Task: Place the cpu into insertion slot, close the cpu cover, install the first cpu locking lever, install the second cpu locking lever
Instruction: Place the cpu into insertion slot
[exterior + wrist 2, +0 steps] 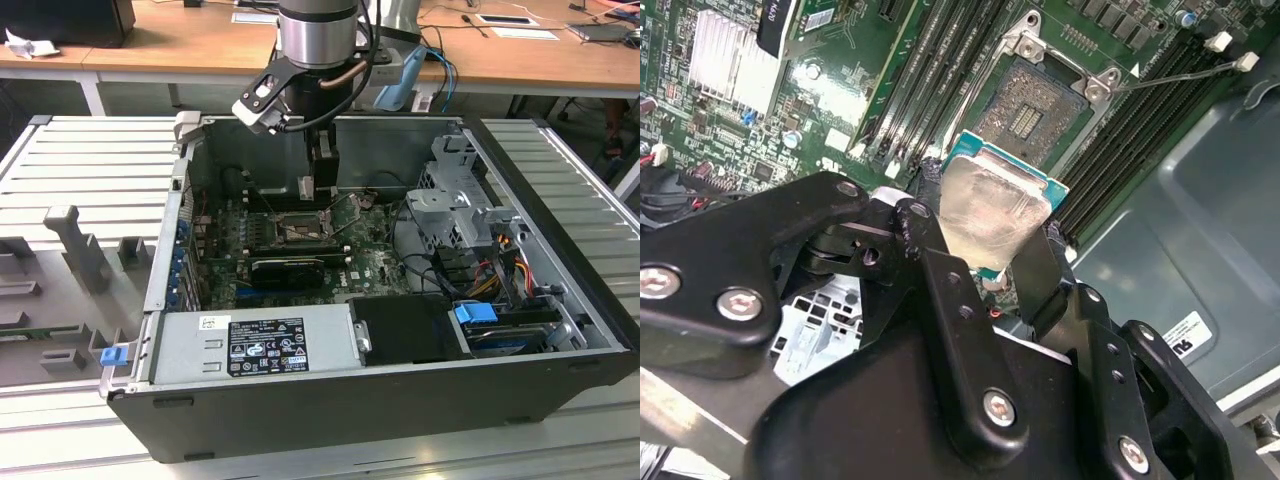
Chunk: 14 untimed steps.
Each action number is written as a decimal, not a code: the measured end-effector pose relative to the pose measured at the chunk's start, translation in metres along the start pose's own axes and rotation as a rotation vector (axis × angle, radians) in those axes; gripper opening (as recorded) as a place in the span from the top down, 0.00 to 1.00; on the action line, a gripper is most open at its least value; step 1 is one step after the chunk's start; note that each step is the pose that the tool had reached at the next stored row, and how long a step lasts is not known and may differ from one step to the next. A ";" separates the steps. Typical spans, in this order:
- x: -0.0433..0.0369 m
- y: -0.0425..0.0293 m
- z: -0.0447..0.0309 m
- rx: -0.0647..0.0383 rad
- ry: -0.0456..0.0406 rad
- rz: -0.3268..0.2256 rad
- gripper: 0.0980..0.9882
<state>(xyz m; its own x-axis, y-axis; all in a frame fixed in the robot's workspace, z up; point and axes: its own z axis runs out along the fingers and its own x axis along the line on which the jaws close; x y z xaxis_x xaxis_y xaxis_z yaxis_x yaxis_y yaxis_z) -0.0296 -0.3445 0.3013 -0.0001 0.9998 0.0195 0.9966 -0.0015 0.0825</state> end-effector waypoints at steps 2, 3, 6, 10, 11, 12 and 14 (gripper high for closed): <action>0.0000 -0.0001 0.0009 0.000 -0.0001 0.000 0.52; 0.0000 -0.0001 0.0016 0.000 -0.0003 0.002 0.52; -0.0002 -0.0010 0.0083 0.000 -0.0007 0.007 0.52; -0.0003 -0.0015 0.0123 0.000 -0.0007 0.006 0.52; -0.0003 -0.0016 0.0133 0.000 -0.0006 0.006 0.52; -0.0003 -0.0016 0.0141 0.000 -0.0008 0.006 0.52; -0.0003 -0.0018 0.0154 0.000 -0.0007 0.006 0.52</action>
<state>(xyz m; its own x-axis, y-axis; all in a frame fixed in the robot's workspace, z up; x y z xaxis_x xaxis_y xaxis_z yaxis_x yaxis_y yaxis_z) -0.0301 -0.3445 0.2858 0.0064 0.9998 0.0193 0.9966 -0.0079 0.0824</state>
